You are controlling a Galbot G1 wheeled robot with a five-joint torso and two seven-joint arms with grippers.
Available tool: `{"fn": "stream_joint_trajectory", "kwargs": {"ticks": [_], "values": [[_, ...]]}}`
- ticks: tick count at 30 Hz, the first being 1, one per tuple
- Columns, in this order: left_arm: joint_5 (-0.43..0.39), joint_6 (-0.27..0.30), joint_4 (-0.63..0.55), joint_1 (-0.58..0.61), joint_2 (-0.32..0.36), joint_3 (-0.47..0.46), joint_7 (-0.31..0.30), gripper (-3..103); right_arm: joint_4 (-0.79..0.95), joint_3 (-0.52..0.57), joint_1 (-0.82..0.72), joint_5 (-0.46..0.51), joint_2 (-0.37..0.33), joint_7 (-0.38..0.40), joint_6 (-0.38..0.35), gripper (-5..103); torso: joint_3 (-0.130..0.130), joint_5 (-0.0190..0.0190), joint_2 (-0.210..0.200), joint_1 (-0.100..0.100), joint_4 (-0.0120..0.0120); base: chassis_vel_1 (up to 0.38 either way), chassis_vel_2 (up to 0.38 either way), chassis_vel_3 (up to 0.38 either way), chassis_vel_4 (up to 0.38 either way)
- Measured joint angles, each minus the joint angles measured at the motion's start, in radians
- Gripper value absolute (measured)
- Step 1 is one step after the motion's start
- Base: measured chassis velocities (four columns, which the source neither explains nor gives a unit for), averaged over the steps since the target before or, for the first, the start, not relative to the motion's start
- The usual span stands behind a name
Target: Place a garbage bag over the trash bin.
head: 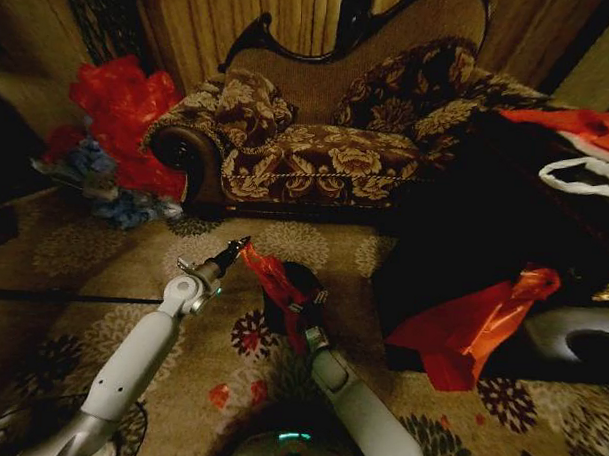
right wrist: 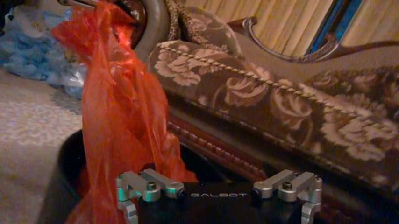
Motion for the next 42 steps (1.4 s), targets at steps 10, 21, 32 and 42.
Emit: {"fn": "stream_joint_trajectory", "kwargs": {"ticks": [10,21,32,42], "values": [[0.012,0.001,0.012,0.025,0.0,-0.015,0.008,0,0.025,0.04,-0.028,-0.027,-0.039,0.015,0.044,100,0.0,-0.0002,0.0,0.0,-0.0001,0.0,0.0,0.0,0.0],[0.042,0.002,0.042,0.077,0.01,-0.051,0.028,0,-0.008,0.105,0.016,-0.004,-0.03,0.027,0.068,100,0.0,-0.0002,0.0,0.0,0.0,0.0,0.0,0.0,0.0],[0.067,0.003,0.046,0.116,0.016,-0.063,0.044,0,-0.196,0.12,0.158,0.032,0.015,0.006,0.11,100,0.0,-0.0001,0.0,0.0,0.0003,0.0,0.0,0.0,0.0],[0.108,-0.003,0.125,0.012,-0.02,0.009,0.06,0,-0.393,0.128,0.316,0.037,0.05,-0.038,0.148,100,0.0,-0.0004,0.0,0.0,0.0,0.0,0.0,0.0,0.0]]}}
